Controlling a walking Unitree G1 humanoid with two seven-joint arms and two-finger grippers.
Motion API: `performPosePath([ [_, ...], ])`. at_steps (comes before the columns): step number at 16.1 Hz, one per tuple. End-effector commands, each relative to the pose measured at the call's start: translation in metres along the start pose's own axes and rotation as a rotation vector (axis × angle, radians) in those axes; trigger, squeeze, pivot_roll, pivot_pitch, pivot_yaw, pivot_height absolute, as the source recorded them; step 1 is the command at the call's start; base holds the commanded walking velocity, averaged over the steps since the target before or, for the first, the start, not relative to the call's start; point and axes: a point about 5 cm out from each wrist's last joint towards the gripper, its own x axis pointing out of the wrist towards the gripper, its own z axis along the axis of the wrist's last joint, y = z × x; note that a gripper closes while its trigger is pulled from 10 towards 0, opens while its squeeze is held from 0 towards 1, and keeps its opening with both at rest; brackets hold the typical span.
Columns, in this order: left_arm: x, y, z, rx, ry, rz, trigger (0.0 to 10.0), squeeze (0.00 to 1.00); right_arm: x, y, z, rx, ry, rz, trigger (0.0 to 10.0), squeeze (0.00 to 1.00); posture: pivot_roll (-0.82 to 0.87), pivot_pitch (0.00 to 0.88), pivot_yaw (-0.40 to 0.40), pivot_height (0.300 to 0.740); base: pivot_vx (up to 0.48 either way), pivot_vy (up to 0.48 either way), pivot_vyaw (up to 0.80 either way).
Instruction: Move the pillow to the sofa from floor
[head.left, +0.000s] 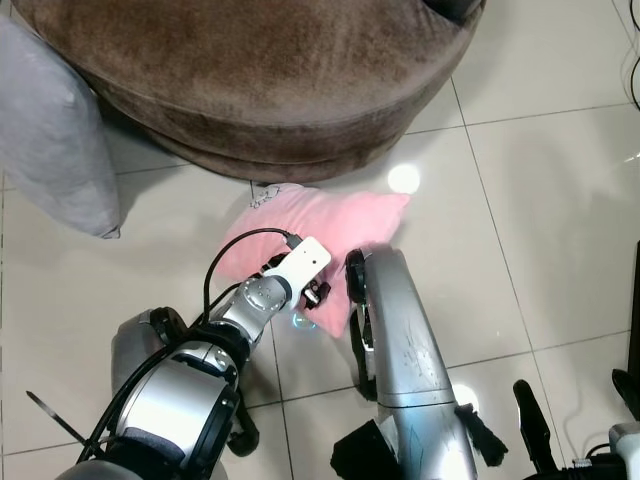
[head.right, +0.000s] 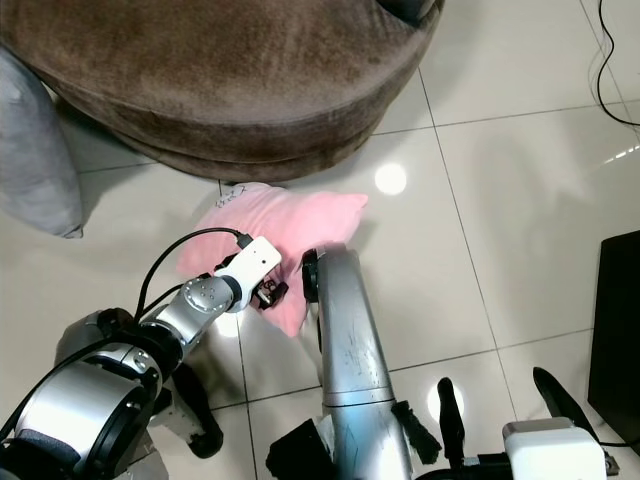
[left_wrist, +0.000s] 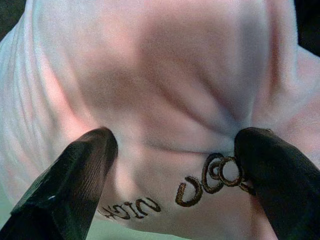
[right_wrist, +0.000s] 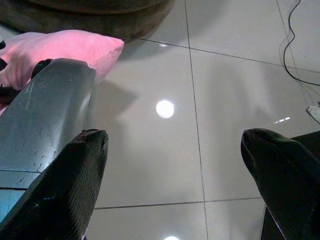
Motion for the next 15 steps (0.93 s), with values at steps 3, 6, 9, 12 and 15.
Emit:
performPosePath([
  [3, -0.002, -0.012, -0.024, -0.062, 0.057, -0.015, 10.0, 1.0, 0.002, -0.004, 0.001, 0.001, 0.014, -0.001, 10.0, 0.0, -0.62, 0.549, -0.055, 0.466, 0.0, 0.0, 0.0],
  [6, -0.003, -0.011, -0.027, -0.071, 0.067, -0.008, 10.0, 1.0, 0.009, 0.0, 0.002, 0.015, 0.003, 0.02, 10.0, 0.0, -0.59, 0.554, -0.05, 0.466, 0.0, 0.0, 0.0],
  [9, -0.004, -0.009, -0.027, -0.114, 0.062, 0.022, 10.0, 1.0, 0.016, 0.003, 0.004, 0.026, -0.009, 0.032, 10.0, 0.0, -0.57, 0.552, -0.044, 0.466, 0.0, 0.0, 0.0],
  [12, -0.003, -0.012, -0.029, -0.113, 0.064, 0.017, 3.2, 1.0, 0.019, 0.007, 0.006, 0.034, -0.023, 0.038, 10.0, 0.0, -0.57, 0.554, -0.04, 0.466, 0.0, 0.0, 0.0],
  [15, -0.004, -0.013, -0.032, -0.122, 0.077, 0.009, 0.0, 0.92, 0.019, 0.007, 0.006, 0.036, -0.024, 0.037, 10.0, 0.0, -0.57, 0.557, -0.038, 0.466, 0.0, 0.0, 0.0],
])
